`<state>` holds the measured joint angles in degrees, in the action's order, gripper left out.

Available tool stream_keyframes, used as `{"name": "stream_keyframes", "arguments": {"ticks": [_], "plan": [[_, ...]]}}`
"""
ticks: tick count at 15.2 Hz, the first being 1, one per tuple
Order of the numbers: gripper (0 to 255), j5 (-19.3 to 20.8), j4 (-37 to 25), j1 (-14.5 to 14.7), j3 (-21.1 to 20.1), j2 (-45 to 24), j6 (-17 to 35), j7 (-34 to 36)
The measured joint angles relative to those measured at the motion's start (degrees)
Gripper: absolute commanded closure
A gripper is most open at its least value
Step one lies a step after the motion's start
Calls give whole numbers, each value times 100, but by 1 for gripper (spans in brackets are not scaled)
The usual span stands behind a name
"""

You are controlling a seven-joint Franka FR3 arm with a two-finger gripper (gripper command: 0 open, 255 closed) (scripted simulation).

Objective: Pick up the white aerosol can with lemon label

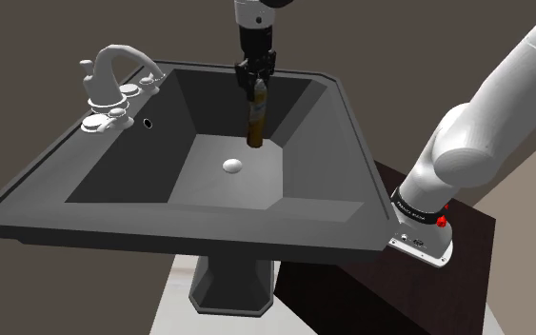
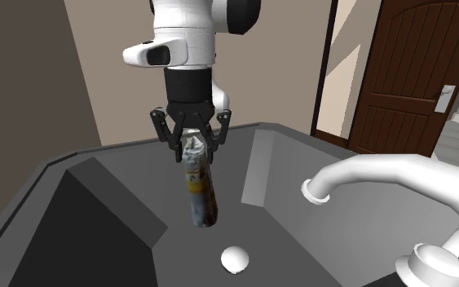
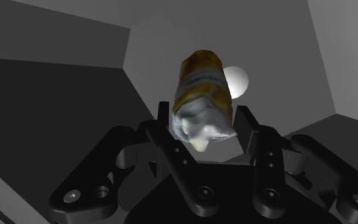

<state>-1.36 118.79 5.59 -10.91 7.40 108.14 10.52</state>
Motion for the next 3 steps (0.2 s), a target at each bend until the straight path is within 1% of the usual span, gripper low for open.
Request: {"name": "stream_keyframes", "arguments": {"ticks": [3], "plan": [[255,-5,-157,2,-1,33,-190,5]]}}
